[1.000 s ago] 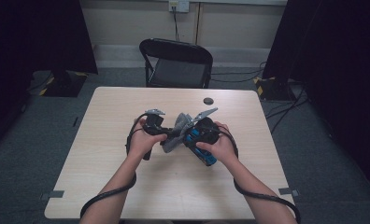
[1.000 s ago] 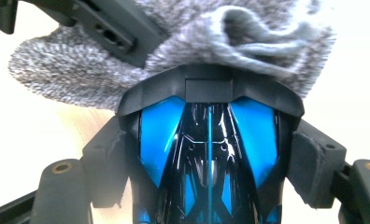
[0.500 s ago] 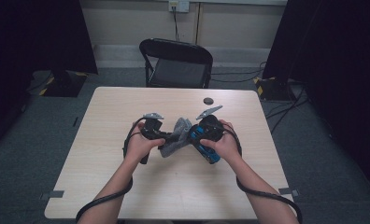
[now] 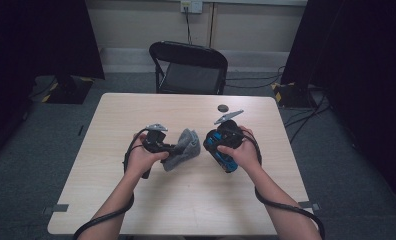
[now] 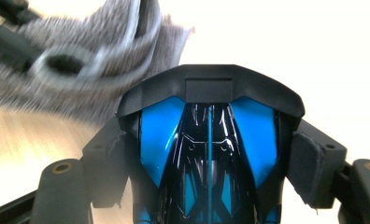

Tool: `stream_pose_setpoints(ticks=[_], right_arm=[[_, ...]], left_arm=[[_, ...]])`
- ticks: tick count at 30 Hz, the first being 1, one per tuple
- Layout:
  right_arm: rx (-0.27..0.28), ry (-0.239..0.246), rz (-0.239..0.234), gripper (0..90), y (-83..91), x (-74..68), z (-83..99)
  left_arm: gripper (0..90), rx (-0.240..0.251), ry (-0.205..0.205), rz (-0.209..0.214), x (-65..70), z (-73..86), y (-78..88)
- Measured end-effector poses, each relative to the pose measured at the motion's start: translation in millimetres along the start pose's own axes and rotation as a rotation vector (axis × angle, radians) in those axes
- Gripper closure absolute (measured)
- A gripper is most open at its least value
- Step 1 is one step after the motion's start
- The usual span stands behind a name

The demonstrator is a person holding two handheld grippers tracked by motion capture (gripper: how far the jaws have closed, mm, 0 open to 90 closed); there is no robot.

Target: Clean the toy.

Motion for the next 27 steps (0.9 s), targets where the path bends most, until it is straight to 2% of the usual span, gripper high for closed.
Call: stream_pose_setpoints(ticks=[3, 5, 8, 13, 16, 21, 27], right_arm=[[0.002, 0.006, -0.011, 25.4, 0.5, -3.7, -0.3], [0.005, 0.011, -0.029, 25.4, -0.1, -8.4, -1.2], [0.007, 0.021, -0.043, 25.4, -2.0, -14.4, -3.2], [0.010, 0.025, -0.054, 25.4, -4.6, -18.9, -7.1], [0.006, 0.026, -0.050, 25.4, -5.1, -19.0, -7.1], [0.013, 0.000, -0.053, 25.4, -5.8, -16.3, -5.6], [0.006, 0.018, -0.040, 25.4, -7.8, -17.8, -9.2]], left_arm=[[76.1, 0.035, -0.004, -0.047, -5.0, -4.7, 0.7], [76.1, 0.054, -0.006, -0.059, -4.8, -6.9, -1.6], [76.1, 0.039, -0.013, -0.034, 0.5, -6.5, -9.9], [75.8, 0.001, -0.015, 0.026, 12.8, 4.8, -26.3], [75.8, -0.002, 0.004, 0.041, 14.9, 8.8, -32.6], [75.7, -0.023, 0.003, 0.064, 21.0, 11.1, -39.0], [75.7, -0.035, -0.009, 0.084, 30.1, 15.1, -46.0]])
Point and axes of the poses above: each handheld gripper's, and its own axes: y roughly backward along the jaws, z roughly out of its underside, x roughly to its right, the point moved 2 cm from there along -y, roughly forward along the jaws, and after that the axes turned 15 degrees about x, right-handed, at the moved point
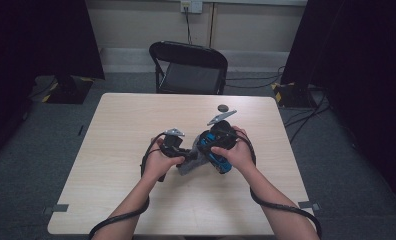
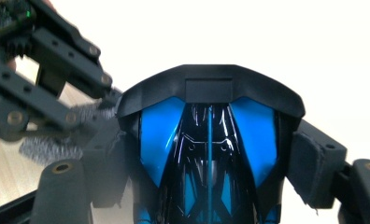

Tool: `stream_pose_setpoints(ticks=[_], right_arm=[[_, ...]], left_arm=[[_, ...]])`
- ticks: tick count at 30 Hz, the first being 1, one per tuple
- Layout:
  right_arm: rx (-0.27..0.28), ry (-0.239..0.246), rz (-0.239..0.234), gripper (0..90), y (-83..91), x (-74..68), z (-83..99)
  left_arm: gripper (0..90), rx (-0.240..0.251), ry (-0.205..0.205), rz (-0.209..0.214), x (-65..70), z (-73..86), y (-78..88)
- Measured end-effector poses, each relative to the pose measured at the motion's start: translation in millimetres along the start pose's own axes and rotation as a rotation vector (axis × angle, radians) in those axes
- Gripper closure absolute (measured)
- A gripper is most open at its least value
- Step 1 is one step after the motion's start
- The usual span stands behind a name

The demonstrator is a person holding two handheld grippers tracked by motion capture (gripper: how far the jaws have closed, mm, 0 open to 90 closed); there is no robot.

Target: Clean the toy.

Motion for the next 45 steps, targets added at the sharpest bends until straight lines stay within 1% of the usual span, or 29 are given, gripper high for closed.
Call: stream_pose_setpoints(ticks=[2, 7, 10, 12, 14, 16, 18, 19, 20, 24, 25, 26, 27, 28, 29, 33, 34, 37, 39, 40, 41, 42, 43, 45], right_arm=[[0.001, -0.003, 0.005, 25.4, -0.7, 0.4, -2.3], [0.003, -0.020, 0.016, 25.4, -4.2, 1.7, -7.7], [0.005, -0.028, 0.016, 25.4, -6.6, 2.0, -11.9], [0.006, -0.026, 0.015, 25.4, -8.1, 1.8, -15.1], [0.002, -0.026, 0.021, 25.4, -8.6, 1.5, -17.0], [0.001, -0.031, 0.021, 25.4, -10.0, 1.2, -20.1], [0.002, -0.036, 0.026, 25.4, -11.7, 2.5, -23.4], [0.002, -0.036, 0.026, 25.4, -11.7, 2.5, -23.4], [-0.001, -0.039, 0.030, 25.4, -12.0, 3.5, -25.1], [0.000, -0.047, 0.039, 25.4, -12.2, 5.4, -27.4], [0.001, -0.049, 0.040, 25.4, -12.2, 5.7, -28.3], [0.001, -0.049, 0.043, 25.4, -12.1, 5.9, -29.2], [0.009, -0.052, 0.045, 25.4, -11.3, 6.9, -30.9], [0.011, -0.056, 0.047, 25.4, -10.9, 7.4, -31.8], [0.011, -0.056, 0.047, 25.4, -10.9, 7.4, -31.8], [0.020, -0.067, 0.061, 25.4, -8.6, 10.3, -35.7], [0.026, -0.074, 0.063, 25.4, -7.4, 11.5, -37.1], [0.032, -0.075, 0.066, 25.4, -5.5, 13.3, -38.5], [0.039, -0.077, 0.068, 25.4, -2.9, 14.9, -39.0], [0.042, -0.079, 0.064, 25.4, -0.5, 16.1, -38.3], [0.042, -0.079, 0.064, 25.4, -0.5, 16.1, -38.3], [0.035, -0.072, 0.063, 25.4, 2.0, 16.4, -36.7], [0.035, -0.072, 0.063, 25.4, 2.0, 16.4, -36.7], [0.036, -0.072, 0.060, 25.4, 4.2, 16.5, -34.3]], left_arm=[[75.5, -0.003, -0.011, -0.004, 3.7, 1.1, -2.5], [75.4, -0.035, -0.042, 0.010, 12.0, 4.5, -9.3], [75.4, -0.042, -0.056, 0.015, 15.2, 6.4, -13.0], [75.4, -0.051, -0.068, 0.020, 17.1, 7.3, -15.5], [75.5, -0.052, -0.072, 0.021, 17.9, 7.5, -16.2], [75.5, -0.060, -0.092, 0.020, 20.6, 7.7, -18.7], [75.5, -0.071, -0.106, 0.028, 23.1, 8.0, -20.3], [75.5, -0.071, -0.106, 0.028, 23.1, 8.0, -20.3], [75.5, -0.077, -0.116, 0.031, 25.1, 8.8, -21.3], [75.5, -0.086, -0.126, 0.042, 28.0, 10.7, -23.5], [75.5, -0.091, -0.137, 0.039, 28.7, 11.0, -24.2], [75.5, -0.099, -0.141, 0.044, 29.9, 11.3, -25.0], [75.5, -0.096, -0.143, 0.048, 31.0, 11.6, -25.9], [75.5, -0.104, -0.147, 0.060, 33.1, 12.7, -28.0], [75.5, -0.104, -0.147, 0.060, 33.1, 12.7, -28.0], [75.5, -0.111, -0.148, 0.084, 37.2, 15.7, -32.1], [75.5, -0.117, -0.148, 0.097, 38.5, 16.2, -32.6], [75.5, -0.120, -0.153, 0.101, 38.1, 15.9, -31.0], [75.5, -0.108, -0.148, 0.081, 34.3, 14.5, -26.5], [75.4, -0.104, -0.144, 0.058, 27.5, 11.9, -20.9], [75.4, -0.104, -0.144, 0.058, 27.5, 11.9, -20.9], [75.5, -0.085, -0.127, 0.022, 18.1, 7.3, -12.9], [75.5, -0.085, -0.127, 0.022, 18.1, 7.3, -12.9], [75.5, -0.066, -0.116, -0.013, 8.2, 1.4, -3.9]])
Point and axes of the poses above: each handheld gripper's, and its own axes: y roughly backward along the jaws, z roughly out of its underside, x roughly to its right, the point moved 2 cm from there along -y, roughly forward along the jaws, and after that the axes turned 15 degrees about x, right-handed, at the moved point
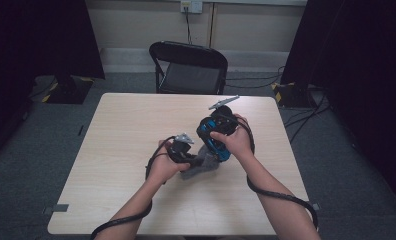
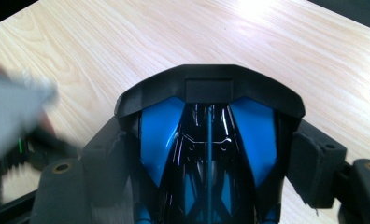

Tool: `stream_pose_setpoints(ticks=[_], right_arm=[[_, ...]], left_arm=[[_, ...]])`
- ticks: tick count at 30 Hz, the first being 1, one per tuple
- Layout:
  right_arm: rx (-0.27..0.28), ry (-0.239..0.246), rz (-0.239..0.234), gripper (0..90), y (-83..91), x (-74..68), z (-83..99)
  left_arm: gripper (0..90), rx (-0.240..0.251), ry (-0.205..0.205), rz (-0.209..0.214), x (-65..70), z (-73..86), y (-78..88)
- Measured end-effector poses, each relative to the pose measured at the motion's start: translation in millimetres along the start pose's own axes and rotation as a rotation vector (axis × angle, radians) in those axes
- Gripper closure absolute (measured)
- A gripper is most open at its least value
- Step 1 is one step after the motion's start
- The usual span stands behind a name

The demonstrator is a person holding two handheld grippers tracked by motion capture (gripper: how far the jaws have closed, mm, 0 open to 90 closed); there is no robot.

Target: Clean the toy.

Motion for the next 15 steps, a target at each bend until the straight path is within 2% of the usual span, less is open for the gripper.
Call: stream_pose_setpoints(ticks=[1, 2, 7, 11, 15], right_arm=[[0.001, 0.001, -0.005, 25.4, 1.7, -0.2, 2.6], [0.001, 0.001, -0.005, 25.4, 1.7, -0.2, 2.6], [-0.009, 0.014, -0.033, 25.4, 2.0, -5.9, 13.1], [-0.019, 0.020, -0.045, 25.4, 0.6, -10.5, 18.0], [-0.027, 0.035, -0.057, 25.4, -2.4, -14.5, 24.2]], left_arm=[[75.5, 0.012, 0.008, -0.041, -10.5, -4.3, 8.4], [75.4, 0.012, 0.008, -0.041, -10.5, -4.3, 8.4], [75.4, 0.090, 0.055, -0.147, -39.4, -16.6, 29.9], [75.4, 0.111, 0.068, -0.165, -45.9, -21.5, 34.7], [75.4, 0.132, 0.066, -0.154, -44.0, -27.3, 33.8]])
Point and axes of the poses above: each handheld gripper's, and its own axes: y roughly backward along the jaws, z roughly out of its underside, x roughly to its right, the point moved 2 cm from there along -y, roughly forward along the jaws, and after that the axes turned 15 degrees about x, right-handed, at the moved point
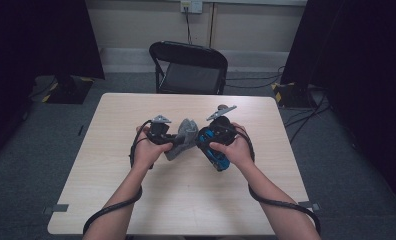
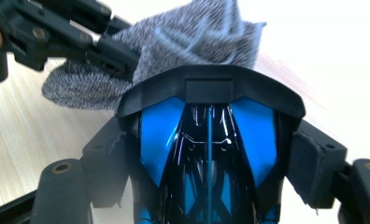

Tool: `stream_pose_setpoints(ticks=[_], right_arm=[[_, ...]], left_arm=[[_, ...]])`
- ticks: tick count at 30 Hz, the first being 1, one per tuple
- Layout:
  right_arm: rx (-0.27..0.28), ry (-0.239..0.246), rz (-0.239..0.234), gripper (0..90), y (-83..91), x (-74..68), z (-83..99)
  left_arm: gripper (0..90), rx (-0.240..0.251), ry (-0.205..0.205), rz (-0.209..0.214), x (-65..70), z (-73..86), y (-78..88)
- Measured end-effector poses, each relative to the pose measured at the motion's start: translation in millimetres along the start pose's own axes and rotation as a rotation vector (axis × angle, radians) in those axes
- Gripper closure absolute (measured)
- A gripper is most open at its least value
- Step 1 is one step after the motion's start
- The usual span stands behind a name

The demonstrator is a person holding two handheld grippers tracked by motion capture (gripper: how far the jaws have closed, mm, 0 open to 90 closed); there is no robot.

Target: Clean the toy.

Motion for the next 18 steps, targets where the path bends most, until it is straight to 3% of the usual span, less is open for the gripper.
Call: stream_pose_setpoints(ticks=[7, 18], right_arm=[[-0.002, -0.018, -0.003, 25.4, -3.0, 1.0, 8.5], [0.007, -0.016, 0.011, 25.4, -0.3, 3.9, 3.5]], left_arm=[[75.4, -0.006, -0.002, 0.045, 12.4, 0.5, -10.4], [75.5, -0.053, -0.001, 0.109, 27.9, 15.3, -23.2]])
Point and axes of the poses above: each handheld gripper's, and its own axes: y roughly backward along the jaws, z roughly out of its underside, x roughly to its right, the point moved 2 cm from there along -y, roughly forward along the jaws, and after that the axes turned 15 degrees about x, right-handed, at the moved point
